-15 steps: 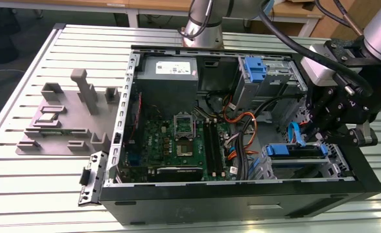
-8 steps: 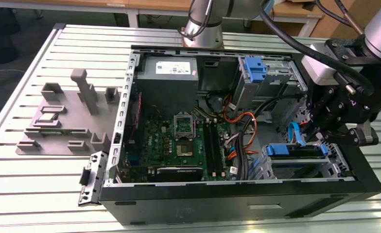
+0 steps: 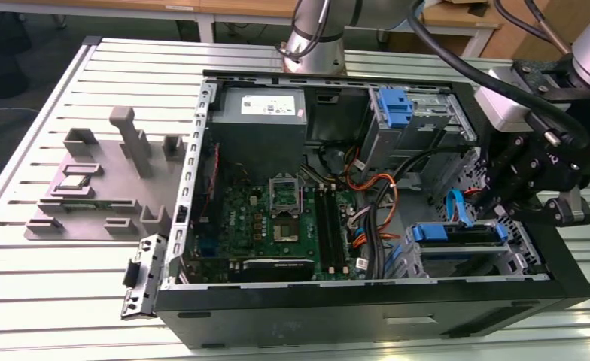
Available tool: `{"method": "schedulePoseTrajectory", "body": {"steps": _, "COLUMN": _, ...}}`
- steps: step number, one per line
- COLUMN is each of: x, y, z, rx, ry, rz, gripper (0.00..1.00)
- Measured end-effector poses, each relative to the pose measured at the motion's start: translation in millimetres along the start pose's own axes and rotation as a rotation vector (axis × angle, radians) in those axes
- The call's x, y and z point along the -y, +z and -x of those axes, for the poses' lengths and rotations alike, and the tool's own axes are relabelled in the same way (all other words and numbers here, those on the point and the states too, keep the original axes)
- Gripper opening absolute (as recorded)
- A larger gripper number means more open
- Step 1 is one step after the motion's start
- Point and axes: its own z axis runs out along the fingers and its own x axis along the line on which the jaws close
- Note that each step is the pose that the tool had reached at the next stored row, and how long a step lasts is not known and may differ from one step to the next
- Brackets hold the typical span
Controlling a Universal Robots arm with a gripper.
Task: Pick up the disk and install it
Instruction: 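Insert the second disk wire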
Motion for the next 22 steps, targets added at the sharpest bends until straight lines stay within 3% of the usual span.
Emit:
{"method": "schedulePoseTrajectory", "body": {"steps": 12, "x": 11.6, "y": 0.8, "z": 3.3, "rx": 0.0, "ry": 0.0, "rz": 0.0, "gripper": 0.24}}
{"method": "schedulePoseTrajectory", "body": {"steps": 22, "x": 12.9, "y": 1.1, "z": 5.0, "rx": 0.0001, "ry": 0.0, "rz": 0.0, "gripper": 0.24}}
